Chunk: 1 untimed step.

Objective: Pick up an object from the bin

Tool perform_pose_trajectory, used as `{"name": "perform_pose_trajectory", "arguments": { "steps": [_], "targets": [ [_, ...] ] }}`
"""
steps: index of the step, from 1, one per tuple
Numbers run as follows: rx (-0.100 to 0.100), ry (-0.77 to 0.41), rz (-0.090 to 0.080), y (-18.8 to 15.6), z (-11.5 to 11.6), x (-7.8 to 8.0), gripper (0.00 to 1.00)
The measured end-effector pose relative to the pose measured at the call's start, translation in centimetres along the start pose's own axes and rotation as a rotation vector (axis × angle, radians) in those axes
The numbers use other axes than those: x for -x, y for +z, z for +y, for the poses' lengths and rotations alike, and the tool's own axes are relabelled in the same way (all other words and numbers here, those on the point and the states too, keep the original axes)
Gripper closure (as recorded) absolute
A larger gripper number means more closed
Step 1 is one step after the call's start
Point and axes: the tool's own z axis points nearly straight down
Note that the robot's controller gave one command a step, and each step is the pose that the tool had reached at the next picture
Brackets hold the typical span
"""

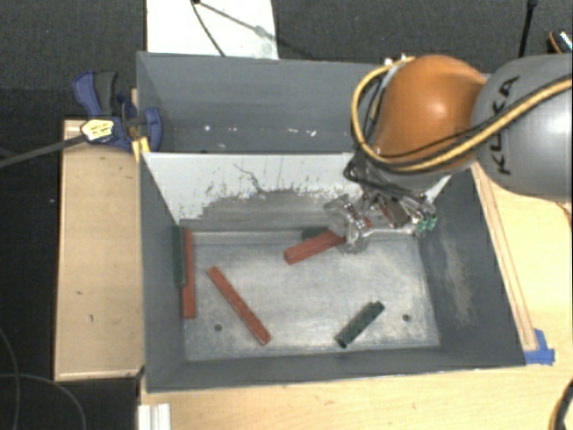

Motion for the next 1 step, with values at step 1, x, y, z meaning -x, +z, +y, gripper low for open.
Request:
{"name": "perform_pose_trajectory", "arguments": {
  "steps": [1],
  "targets": [
    [0.0, -0.058, -0.002, -7.23, 1.37, -0.33, 1.0]
  ]
}}
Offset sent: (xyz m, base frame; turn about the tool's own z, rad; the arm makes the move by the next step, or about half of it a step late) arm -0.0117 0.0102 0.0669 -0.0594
